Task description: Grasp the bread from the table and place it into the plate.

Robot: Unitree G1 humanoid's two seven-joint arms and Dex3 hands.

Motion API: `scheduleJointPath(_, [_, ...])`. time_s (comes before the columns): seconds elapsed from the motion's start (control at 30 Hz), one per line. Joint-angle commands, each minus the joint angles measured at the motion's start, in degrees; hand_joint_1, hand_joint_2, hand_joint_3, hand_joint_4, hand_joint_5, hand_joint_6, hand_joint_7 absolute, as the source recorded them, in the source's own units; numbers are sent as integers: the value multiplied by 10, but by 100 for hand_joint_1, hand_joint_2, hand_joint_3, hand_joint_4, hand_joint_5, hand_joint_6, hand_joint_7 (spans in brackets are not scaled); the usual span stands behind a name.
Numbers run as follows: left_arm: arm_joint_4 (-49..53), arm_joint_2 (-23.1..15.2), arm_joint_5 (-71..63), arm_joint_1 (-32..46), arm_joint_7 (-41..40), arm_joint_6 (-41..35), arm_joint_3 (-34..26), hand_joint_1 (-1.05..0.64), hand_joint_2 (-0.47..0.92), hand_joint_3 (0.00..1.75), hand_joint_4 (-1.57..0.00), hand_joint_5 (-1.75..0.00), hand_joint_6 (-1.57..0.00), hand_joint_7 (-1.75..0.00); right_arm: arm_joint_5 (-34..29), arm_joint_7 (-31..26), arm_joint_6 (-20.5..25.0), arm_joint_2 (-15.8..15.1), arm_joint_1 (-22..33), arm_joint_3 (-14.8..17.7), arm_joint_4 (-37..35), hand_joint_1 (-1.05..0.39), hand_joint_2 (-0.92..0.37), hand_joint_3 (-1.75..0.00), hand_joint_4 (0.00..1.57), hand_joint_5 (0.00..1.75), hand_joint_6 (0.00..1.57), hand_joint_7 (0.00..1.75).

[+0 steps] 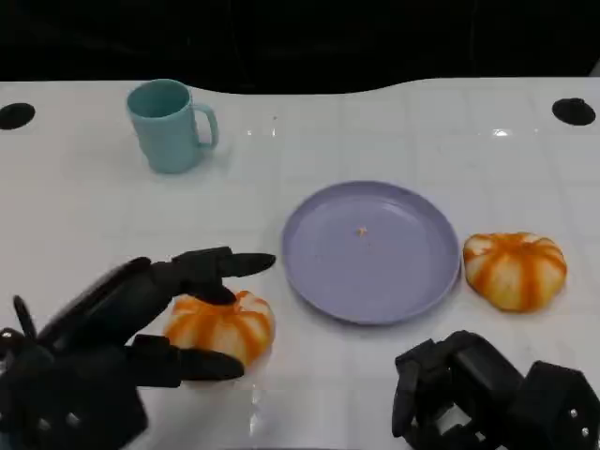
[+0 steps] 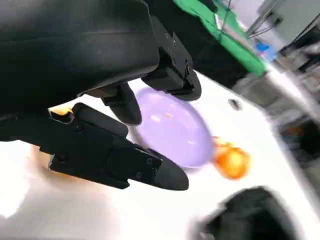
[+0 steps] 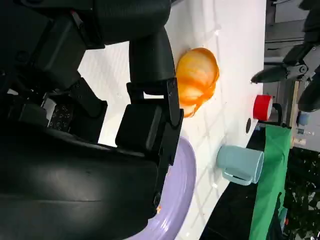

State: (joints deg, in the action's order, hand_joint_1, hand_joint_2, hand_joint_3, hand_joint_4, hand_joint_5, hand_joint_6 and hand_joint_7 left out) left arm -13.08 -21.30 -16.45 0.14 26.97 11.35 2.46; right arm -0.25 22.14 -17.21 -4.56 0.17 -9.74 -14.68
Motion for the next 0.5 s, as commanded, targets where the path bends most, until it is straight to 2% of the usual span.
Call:
scheduleJointPath(0.03, [-44, -37, -149, 1, -41, -9, 32, -69, 92, 4, -29, -41, -29, 0, 0, -4, 4, -3, 1, -1, 5, -105, -11, -135, 154, 130, 157, 105])
scheduleJointPath(0.3, [-60, -46, -328, -30, -24, -67, 99, -68, 90, 1, -25, -29, -20, 0, 1, -4, 1, -4, 0, -2, 4, -105, -11, -135, 154, 130, 157, 105])
scheduleJointPath(0.5, [-27, -25, -391, -61, -11, -124, 145, -66, 86, 0, -23, -23, -19, 0, 1, -4, 3, -5, 0, -2, 5, -105, -11, -135, 154, 130, 157, 105])
